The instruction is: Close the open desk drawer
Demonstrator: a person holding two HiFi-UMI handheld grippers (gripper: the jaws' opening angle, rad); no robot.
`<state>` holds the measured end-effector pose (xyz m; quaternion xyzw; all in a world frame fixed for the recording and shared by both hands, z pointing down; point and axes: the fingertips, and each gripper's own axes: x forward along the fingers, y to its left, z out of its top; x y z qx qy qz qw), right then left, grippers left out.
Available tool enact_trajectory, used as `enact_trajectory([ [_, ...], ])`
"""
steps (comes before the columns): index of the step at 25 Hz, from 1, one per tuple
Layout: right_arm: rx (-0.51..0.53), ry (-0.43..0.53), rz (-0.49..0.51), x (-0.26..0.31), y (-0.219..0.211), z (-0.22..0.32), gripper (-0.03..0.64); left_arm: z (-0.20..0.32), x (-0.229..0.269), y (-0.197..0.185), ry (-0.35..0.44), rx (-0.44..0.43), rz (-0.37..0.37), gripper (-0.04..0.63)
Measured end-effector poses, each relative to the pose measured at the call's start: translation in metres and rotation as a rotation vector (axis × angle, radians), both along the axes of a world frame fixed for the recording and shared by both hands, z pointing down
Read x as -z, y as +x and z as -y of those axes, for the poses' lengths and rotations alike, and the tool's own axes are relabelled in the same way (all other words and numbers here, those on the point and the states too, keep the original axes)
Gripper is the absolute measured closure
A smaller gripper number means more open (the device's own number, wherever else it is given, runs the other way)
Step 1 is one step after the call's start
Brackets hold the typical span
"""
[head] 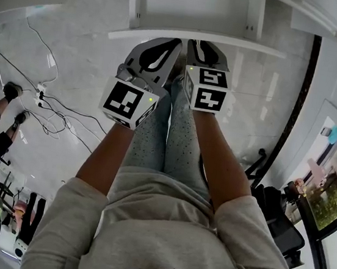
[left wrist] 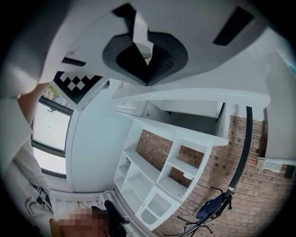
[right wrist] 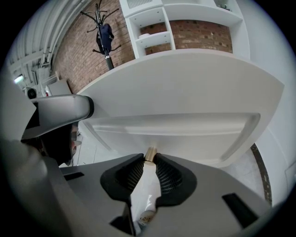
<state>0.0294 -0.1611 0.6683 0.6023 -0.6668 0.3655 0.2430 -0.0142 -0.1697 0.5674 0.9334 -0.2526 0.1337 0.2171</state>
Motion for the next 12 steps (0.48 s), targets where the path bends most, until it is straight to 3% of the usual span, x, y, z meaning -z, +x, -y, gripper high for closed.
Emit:
enact_trajectory([
  [12, 0.009, 0.008, 0.003, 0.001, 0.011, 0.039, 0.515, 0.038, 0.004, 0.012, -0.002, 0.021, 0.006, 0.577],
])
